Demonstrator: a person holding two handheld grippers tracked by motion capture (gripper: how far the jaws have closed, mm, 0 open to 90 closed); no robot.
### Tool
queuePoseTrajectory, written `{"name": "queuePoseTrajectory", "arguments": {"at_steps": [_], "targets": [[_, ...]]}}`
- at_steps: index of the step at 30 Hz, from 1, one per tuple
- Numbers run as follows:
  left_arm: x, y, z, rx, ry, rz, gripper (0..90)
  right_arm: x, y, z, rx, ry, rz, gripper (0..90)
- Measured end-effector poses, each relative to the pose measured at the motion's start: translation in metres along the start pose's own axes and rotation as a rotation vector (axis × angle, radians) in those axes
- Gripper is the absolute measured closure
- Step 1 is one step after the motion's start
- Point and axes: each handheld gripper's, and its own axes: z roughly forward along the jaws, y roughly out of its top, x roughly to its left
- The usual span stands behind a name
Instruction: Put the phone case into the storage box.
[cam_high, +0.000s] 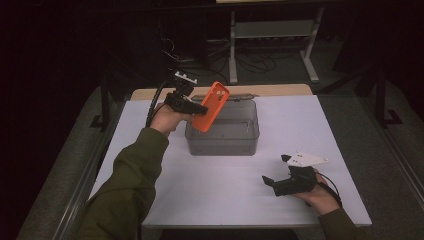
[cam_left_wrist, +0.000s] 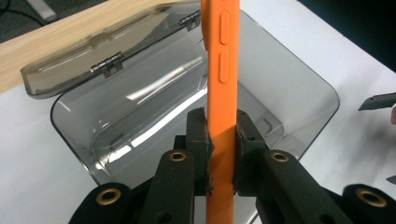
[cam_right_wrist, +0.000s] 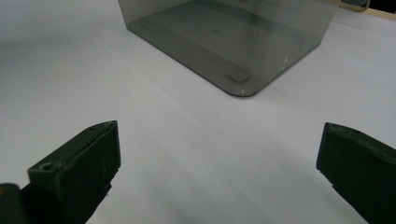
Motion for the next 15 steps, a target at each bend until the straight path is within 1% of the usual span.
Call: {"name": "queuePoseTrajectory", "arguments": {"at_steps": [5,7,11,13,15], "targets": [[0.002,0.003,0.003,0.036,0.017,-0.019,79.5,-0.001,0.001,-0.001,-0.013,0.003,0.008,0.0],[0.002,0.004,0.004,0.049,0.029,-0.026,79.5,-0.001,0.001,-0.001,-0.014,0.004,0.009,0.0],[0.002,0.007,0.008,0.079,0.039,-0.045,79.5,0.000,0.001,-0.001,-0.015,0.008,0.007,0.0],[0.002,0.008,0.009,0.099,0.048,-0.046,79.5,0.000,0.001,0.000,-0.014,0.010,0.003,0.0],[0.001,0.009,0.011,0.108,0.052,-0.058,79.5,0.000,0.001,0.000,-0.014,0.011,0.004,0.0]]}}
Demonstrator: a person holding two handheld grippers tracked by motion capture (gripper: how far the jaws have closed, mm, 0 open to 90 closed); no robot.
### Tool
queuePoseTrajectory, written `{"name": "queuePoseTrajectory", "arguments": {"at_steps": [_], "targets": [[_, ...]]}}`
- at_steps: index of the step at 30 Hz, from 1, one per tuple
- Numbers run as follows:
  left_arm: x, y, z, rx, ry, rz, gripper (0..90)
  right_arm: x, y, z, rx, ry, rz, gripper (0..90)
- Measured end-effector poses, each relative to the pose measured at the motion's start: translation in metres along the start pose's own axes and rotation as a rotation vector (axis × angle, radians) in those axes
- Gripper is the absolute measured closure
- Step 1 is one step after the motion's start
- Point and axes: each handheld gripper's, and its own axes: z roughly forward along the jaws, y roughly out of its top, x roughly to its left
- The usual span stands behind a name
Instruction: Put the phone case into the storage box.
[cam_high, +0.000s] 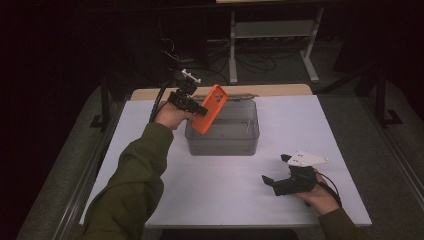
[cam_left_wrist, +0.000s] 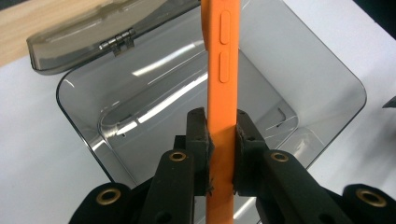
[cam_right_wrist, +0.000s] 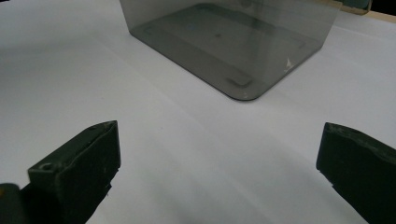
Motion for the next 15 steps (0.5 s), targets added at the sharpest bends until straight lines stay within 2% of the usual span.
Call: {"name": "queuePoseTrajectory", "arguments": {"at_steps": [15], "targets": [[0.0024,0.0028,0.0056,0.052,0.029,-0.078,79.5,0.0018,0.0001,0.0007,-0.005,0.011,-0.008,0.0]]}}
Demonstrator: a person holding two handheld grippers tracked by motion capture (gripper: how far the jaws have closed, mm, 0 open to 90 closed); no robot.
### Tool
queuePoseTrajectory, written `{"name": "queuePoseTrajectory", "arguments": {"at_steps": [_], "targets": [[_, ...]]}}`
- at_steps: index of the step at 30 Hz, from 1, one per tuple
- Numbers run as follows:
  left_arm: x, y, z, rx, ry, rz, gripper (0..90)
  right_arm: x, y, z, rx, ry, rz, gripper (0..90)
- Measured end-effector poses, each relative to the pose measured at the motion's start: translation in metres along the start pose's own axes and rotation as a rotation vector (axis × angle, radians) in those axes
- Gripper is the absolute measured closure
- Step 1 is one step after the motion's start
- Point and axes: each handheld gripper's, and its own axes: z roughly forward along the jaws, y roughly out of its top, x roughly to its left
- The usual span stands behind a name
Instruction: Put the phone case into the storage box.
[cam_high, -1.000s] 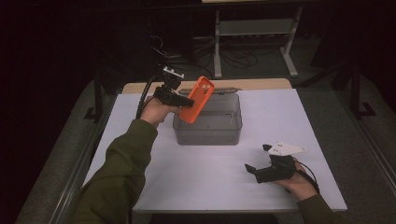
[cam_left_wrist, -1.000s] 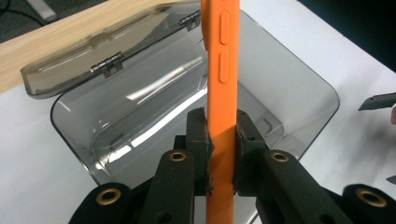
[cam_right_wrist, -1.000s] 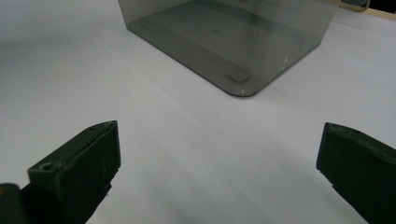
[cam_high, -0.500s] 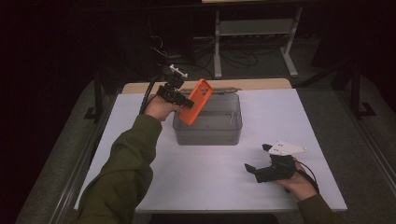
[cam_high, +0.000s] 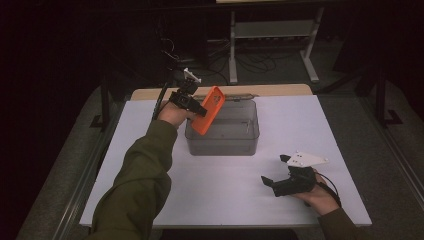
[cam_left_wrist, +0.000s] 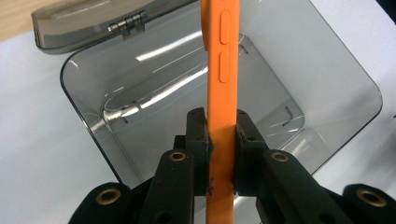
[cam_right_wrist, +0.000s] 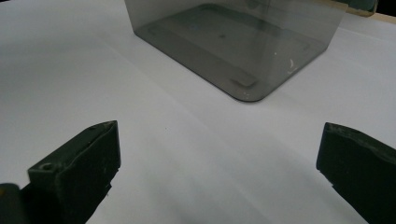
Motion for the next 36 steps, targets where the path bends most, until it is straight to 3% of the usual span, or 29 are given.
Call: {"name": "queuePoseTrajectory", "arguments": {"at_steps": [19,36], "targets": [[0.006,0.001,0.014,0.085,0.035,-0.073,79.4,0.000,0.000,0.000,0.001,0.005,-0.001,0.0],[0.005,0.001,0.032,0.128,0.058,-0.144,79.4,0.000,-0.001,0.001,0.000,0.007,-0.002,0.0]]}}
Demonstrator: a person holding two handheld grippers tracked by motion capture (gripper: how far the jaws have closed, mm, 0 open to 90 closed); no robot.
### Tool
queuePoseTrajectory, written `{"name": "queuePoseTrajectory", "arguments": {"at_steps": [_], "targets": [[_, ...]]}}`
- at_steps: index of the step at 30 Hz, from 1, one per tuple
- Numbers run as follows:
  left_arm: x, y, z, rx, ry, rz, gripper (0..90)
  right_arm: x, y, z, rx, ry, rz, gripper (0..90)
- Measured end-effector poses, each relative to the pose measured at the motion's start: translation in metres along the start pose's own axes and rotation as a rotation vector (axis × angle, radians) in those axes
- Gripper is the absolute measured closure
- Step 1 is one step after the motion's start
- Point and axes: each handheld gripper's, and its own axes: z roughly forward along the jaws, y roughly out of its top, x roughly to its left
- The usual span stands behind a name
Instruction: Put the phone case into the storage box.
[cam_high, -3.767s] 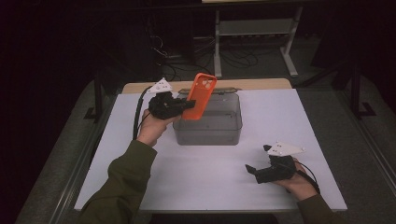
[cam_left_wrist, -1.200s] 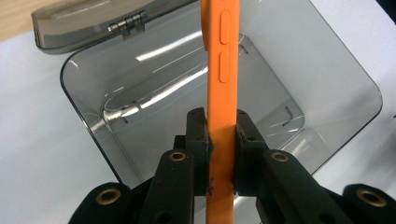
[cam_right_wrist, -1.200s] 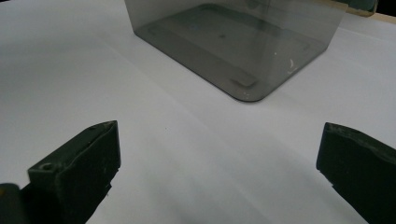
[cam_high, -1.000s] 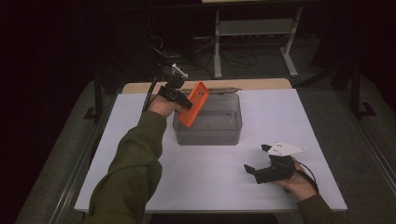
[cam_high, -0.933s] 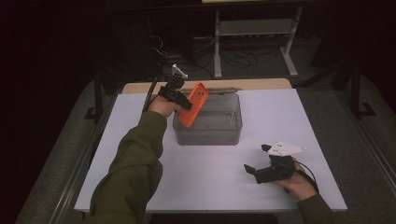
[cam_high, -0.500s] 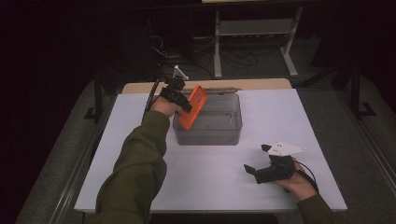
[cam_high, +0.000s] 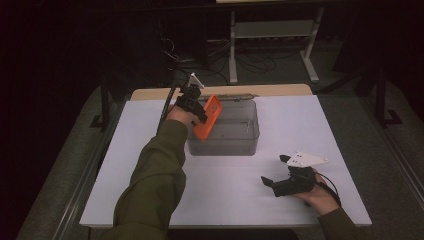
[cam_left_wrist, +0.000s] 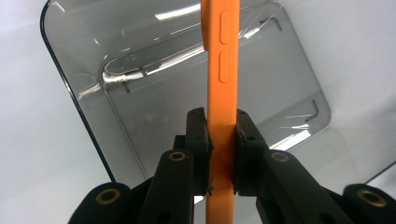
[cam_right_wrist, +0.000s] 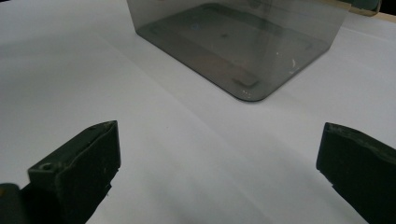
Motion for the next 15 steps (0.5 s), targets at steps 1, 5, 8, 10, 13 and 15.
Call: {"name": "queuePoseTrajectory", "arguments": {"at_steps": [1,5,8,10,13,15], "targets": [[0.0006,-0.0001,0.0005,0.003,0.001,-0.004,79.3,-0.0001,0.0000,-0.0001,0.001,0.000,0.001,0.0],[0.0023,-0.0012,0.0028,0.005,0.003,-0.018,79.3,-0.0001,0.0000,0.0000,0.000,0.001,0.000,0.0],[0.0032,-0.0017,0.0046,0.013,0.008,-0.027,79.3,0.0000,-0.0001,0.0003,0.002,0.002,-0.001,0.0],[0.0039,-0.0024,0.0062,0.013,0.011,-0.039,79.3,0.0001,-0.0001,0.0004,0.003,0.003,-0.001,0.0],[0.0051,-0.0035,0.0088,0.019,0.015,-0.046,79.3,0.0002,0.0000,0.0002,0.005,0.002,-0.001,0.0],[0.0058,-0.0041,0.0102,0.023,0.013,-0.049,79.3,0.0000,-0.0002,0.0004,0.005,0.003,0.001,0.0]]}}
